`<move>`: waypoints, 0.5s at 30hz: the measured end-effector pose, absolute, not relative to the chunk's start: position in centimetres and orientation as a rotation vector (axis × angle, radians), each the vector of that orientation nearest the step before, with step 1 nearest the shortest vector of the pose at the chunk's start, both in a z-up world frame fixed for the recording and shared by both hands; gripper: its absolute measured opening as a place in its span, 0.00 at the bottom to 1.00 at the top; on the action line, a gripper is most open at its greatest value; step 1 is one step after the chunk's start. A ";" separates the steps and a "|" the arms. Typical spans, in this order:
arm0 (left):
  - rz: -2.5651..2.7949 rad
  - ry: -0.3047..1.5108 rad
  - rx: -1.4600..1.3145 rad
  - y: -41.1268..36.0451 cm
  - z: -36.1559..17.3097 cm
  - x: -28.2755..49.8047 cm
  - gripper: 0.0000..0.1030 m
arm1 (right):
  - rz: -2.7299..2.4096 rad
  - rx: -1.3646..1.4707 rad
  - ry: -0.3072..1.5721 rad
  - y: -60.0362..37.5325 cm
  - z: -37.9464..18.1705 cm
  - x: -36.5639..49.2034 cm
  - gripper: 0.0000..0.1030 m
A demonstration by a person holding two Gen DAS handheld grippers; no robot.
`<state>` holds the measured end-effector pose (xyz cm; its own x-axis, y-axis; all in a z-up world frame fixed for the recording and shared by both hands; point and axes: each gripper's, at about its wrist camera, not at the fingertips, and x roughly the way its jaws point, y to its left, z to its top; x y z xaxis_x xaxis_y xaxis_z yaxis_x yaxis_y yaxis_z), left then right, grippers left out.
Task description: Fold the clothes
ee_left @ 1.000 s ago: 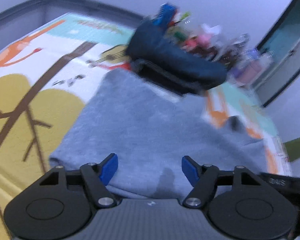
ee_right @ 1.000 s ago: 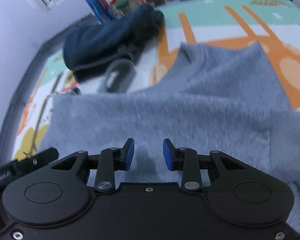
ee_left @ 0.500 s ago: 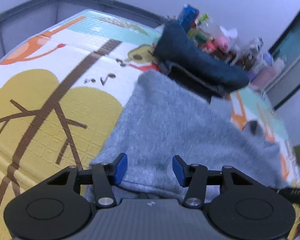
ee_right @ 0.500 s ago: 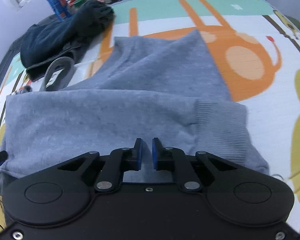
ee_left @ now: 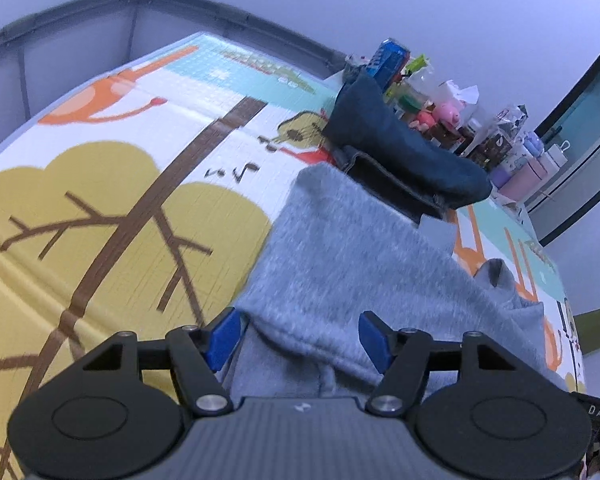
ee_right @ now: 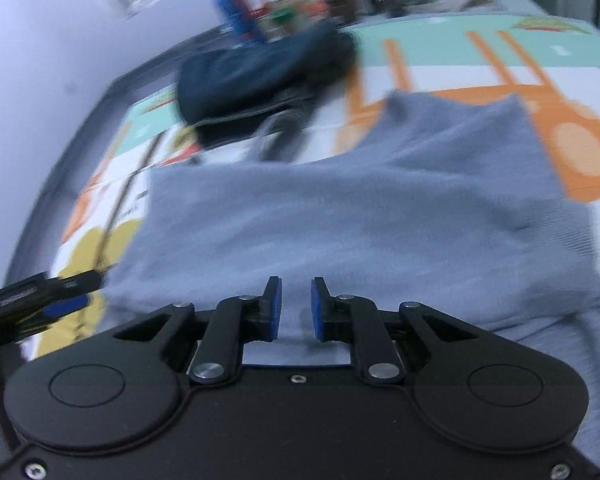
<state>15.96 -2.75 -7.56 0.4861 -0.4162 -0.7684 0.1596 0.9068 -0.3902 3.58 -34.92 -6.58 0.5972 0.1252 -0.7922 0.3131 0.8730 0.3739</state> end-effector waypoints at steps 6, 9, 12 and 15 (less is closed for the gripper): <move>-0.421 1.038 -0.271 -1.8 -8.7 14.4 0.66 | -0.017 0.532 0.979 -30.3 -7.4 5.2 0.21; -0.447 1.054 -0.232 -1.7 -9.5 13.8 0.66 | 0.013 0.575 1.000 -28.6 -8.1 5.9 0.23; -0.465 1.073 -0.205 -1.7 -10.3 13.5 0.66 | 0.042 0.625 1.020 -27.3 -8.9 7.1 0.24; -0.480 1.076 -0.207 -1.6 -10.7 13.5 0.66 | 0.064 0.661 1.038 -25.9 -9.6 8.5 0.25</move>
<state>13.53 -1.56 -10.74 0.3846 -0.4721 -0.7932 0.2751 0.8789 -0.3897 8.46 -25.85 -9.60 0.5239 0.3505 -0.7763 0.2533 0.8061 0.5349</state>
